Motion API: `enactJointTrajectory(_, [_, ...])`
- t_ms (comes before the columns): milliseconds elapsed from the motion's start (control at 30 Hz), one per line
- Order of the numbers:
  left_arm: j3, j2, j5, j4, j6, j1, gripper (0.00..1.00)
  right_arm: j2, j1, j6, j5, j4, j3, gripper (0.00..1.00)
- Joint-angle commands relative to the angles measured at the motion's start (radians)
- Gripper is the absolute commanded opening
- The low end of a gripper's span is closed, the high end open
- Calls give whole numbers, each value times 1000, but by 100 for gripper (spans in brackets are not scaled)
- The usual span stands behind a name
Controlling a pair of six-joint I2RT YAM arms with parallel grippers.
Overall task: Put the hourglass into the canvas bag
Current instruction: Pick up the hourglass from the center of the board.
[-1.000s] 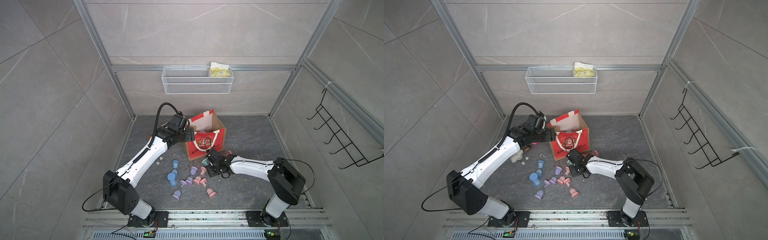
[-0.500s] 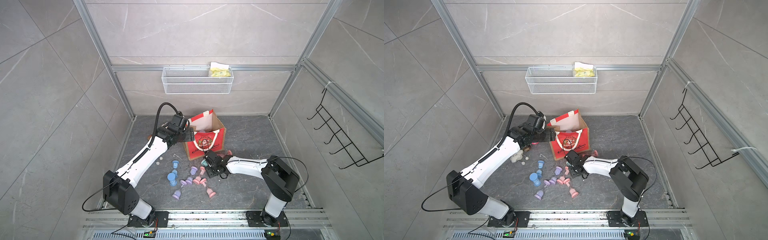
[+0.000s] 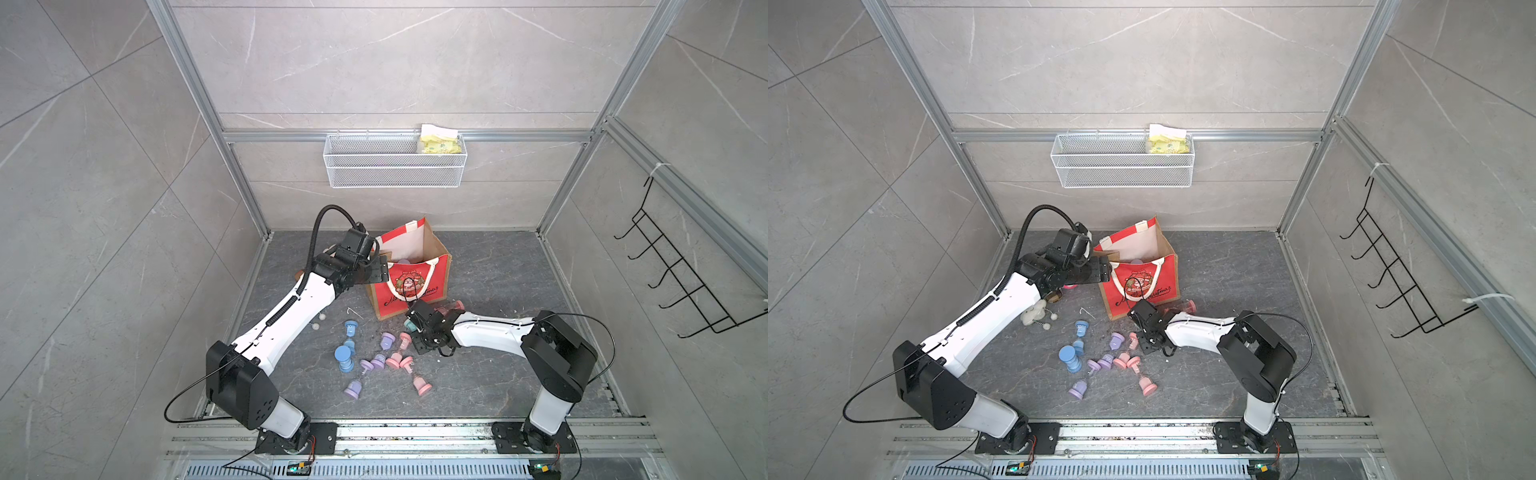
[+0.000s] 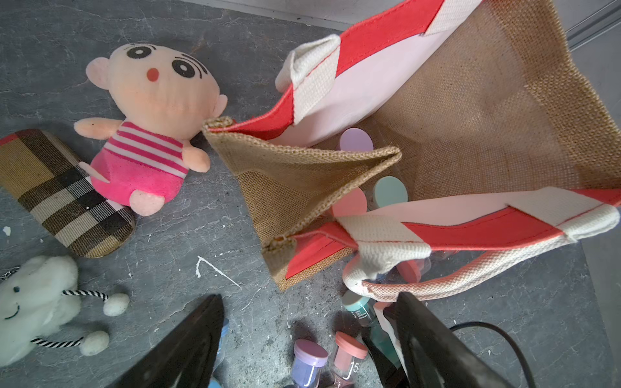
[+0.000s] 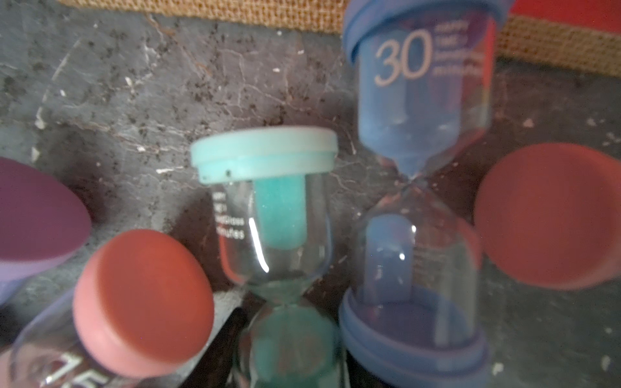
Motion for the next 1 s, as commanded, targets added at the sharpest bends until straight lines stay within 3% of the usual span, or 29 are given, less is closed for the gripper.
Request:
enactJointTrajectory(0, [33, -45, -6, 14, -1, -1, 84, -36, 2, 11, -7, -17, -35, 26])
enactJointTrajectory(333, [38, -44, -6, 14, -1, -2, 84, -105, 1, 61, -36, -41, -69, 9])
enactJointTrajectory(967, [59, -53, -16, 12, 9, -2, 84, -322, -24, 149, -99, -137, -137, 2])
